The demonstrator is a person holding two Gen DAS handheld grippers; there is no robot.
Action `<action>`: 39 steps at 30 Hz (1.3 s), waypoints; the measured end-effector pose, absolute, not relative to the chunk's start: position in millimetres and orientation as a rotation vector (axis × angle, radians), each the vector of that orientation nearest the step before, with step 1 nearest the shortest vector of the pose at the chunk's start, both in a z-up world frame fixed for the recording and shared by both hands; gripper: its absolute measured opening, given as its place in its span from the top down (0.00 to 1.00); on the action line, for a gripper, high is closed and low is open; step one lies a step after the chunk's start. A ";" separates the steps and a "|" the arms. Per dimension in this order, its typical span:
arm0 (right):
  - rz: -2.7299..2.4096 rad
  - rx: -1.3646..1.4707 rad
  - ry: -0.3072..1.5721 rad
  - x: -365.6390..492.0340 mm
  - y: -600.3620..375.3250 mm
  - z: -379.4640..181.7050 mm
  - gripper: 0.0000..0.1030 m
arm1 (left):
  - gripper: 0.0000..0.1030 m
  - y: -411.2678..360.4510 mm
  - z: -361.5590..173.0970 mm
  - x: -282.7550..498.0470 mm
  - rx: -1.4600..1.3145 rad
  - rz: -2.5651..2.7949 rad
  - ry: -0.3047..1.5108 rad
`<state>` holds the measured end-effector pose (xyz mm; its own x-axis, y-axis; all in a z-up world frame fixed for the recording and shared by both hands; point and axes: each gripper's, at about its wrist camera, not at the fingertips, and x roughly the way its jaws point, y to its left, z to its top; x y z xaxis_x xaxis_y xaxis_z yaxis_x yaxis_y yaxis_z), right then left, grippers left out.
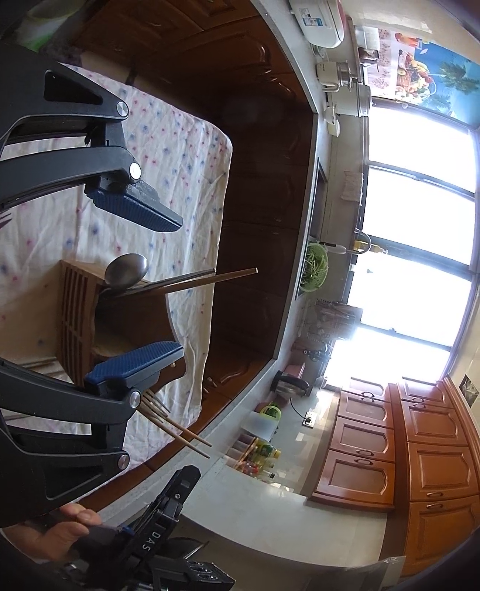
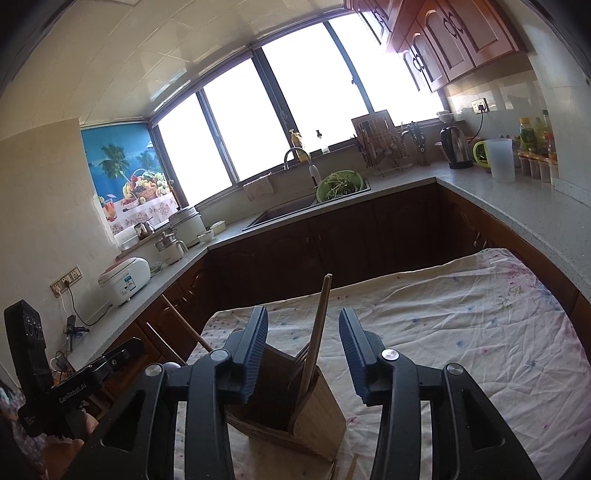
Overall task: Organize utensils
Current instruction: 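Withdraw both tools from the holder back over the cloth, then move both tools over the remaining chopsticks and close them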
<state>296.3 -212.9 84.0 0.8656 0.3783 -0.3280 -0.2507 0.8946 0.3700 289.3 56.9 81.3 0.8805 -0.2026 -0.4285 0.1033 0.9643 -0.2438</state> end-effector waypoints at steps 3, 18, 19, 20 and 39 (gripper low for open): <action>0.340 0.345 0.403 289.8 -218.0 85.0 0.44 | 0.29 59.2 83.5 280.7 -0.230 -0.159 0.463; 0.310 0.396 0.402 213.9 -262.3 61.3 0.13 | 0.13 49.7 63.2 219.6 -0.280 -0.182 0.498; 0.308 0.393 0.408 208.5 -264.9 58.8 0.13 | 0.13 47.4 59.9 216.0 -0.282 -0.187 0.509; 0.304 0.391 0.412 201.8 -268.2 56.5 0.13 | 0.13 44.3 57.7 211.9 -0.283 -0.192 0.518; 0.167 0.387 0.529 105.3 -315.0 -12.8 0.12 | 0.13 -7.3 3.7 151.3 -0.257 -0.294 0.648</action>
